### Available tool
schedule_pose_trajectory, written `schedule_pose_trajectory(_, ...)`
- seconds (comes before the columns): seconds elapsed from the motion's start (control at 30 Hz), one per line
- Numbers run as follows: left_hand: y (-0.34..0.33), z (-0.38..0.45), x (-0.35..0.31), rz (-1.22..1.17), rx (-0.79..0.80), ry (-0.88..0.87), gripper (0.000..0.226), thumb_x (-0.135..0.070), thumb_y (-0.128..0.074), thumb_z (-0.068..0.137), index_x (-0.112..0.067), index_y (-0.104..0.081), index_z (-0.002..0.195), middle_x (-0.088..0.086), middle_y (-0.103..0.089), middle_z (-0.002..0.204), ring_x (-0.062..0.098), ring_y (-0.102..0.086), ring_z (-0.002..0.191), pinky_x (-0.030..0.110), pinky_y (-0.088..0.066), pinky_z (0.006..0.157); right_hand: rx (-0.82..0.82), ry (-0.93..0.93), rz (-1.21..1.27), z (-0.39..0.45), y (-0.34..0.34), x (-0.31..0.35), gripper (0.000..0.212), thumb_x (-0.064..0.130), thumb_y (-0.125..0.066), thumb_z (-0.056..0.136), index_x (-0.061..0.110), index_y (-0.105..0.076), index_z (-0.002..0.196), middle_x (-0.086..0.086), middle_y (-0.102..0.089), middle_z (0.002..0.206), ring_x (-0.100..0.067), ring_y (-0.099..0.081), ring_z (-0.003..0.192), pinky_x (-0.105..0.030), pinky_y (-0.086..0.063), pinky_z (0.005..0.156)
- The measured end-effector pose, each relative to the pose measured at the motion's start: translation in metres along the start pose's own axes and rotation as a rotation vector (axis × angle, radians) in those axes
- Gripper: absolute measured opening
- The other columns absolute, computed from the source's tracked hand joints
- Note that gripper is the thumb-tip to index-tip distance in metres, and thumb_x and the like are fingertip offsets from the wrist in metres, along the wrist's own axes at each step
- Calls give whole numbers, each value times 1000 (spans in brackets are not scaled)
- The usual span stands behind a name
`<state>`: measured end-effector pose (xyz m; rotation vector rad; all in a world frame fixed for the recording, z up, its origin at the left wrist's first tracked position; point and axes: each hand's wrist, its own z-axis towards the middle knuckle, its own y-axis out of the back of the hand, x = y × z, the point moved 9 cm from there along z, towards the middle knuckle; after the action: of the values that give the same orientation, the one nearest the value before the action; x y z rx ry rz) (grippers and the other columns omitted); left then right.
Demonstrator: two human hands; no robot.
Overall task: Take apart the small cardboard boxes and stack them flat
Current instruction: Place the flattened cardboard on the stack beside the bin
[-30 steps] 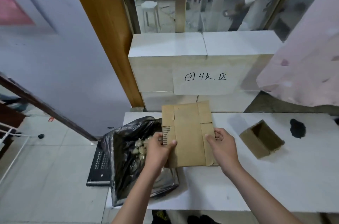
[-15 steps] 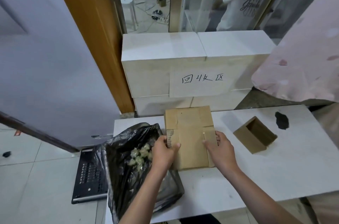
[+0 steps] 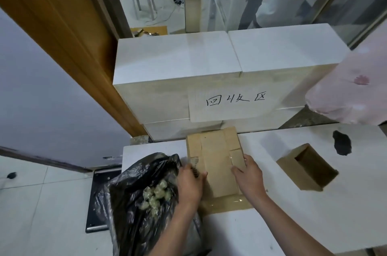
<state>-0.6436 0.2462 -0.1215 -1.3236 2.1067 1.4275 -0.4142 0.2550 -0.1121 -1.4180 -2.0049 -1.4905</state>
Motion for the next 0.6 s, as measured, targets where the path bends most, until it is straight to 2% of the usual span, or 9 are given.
schedule_pose_trajectory(0.07, -12, 10, 1, 12, 16, 16, 37, -25, -75, 89, -3, -62, 116, 12, -62, 117, 28, -59, 108, 40, -47, 98, 22, -18, -8, 14, -6, -7, 51, 18, -66, 92, 9, -49, 140, -7, -59, 134, -26, -53, 126, -43, -45, 107)
schedule_pose_trajectory(0.2, -29, 28, -1, 87, 30, -8, 51, -24, -71, 92, -4, -49, 134, 12, -55, 128, 27, -55, 115, 33, -43, 102, 26, -61, -15, 38, -14, -21, 50, 18, -67, 92, 9, -48, 138, -7, -61, 125, -26, -59, 117, -38, -50, 100)
schedule_pose_trajectory(0.27, -36, 36, -4, 105, 33, -44, 49, -18, -62, 98, -12, -41, 141, 8, -49, 131, 23, -54, 116, 29, -44, 101, 28, -55, -18, 47, -19, -25, 53, 18, -68, 91, 11, -45, 139, -7, -62, 122, -26, -61, 112, -34, -51, 94)
schedule_pose_trajectory(0.33, -42, 43, -5, 121, 36, -82, 47, -12, -53, 101, -23, -34, 142, 3, -44, 129, 21, -53, 119, 25, -43, 96, 29, -44, -71, 55, -25, -28, 63, 19, -67, 93, 10, -37, 147, -11, -56, 130, -28, -57, 118, -30, -46, 98)
schedule_pose_trajectory(0.4, -52, 49, -3, 194, 69, -128, 59, -10, -55, 98, -19, -29, 150, 11, -43, 137, 27, -50, 122, 32, -44, 100, 21, -28, -134, 60, -30, -31, 68, 19, -65, 94, 10, -29, 152, -13, -49, 135, -31, -54, 121, -25, -40, 96)
schedule_pose_trajectory(0.47, -60, 52, 1, 185, 97, -126, 65, -13, -59, 96, -16, -28, 153, 18, -39, 144, 33, -46, 126, 39, -43, 103, 12, -8, -197, 63, -36, -32, 67, 19, -62, 96, 6, -28, 152, -16, -45, 135, -33, -53, 120, -29, -43, 97)
schedule_pose_trajectory(0.53, -63, 52, 6, 264, 65, -115, 75, -13, -60, 95, -17, -18, 156, 19, -28, 151, 35, -37, 134, 43, -38, 111, -16, 45, -297, 62, -40, -31, 62, 20, -61, 96, 2, -32, 148, -18, -46, 131, -33, -50, 119, -34, -43, 100)
schedule_pose_trajectory(0.6, -68, 48, 4, 464, 7, -226, 99, -6, -64, 91, -24, 4, 160, 14, -2, 162, 32, -14, 150, 42, -19, 124, -61, 119, -420, 61, -42, -27, 61, 21, -62, 96, 0, -34, 147, -19, -45, 131, -32, -43, 122, -37, -37, 106)
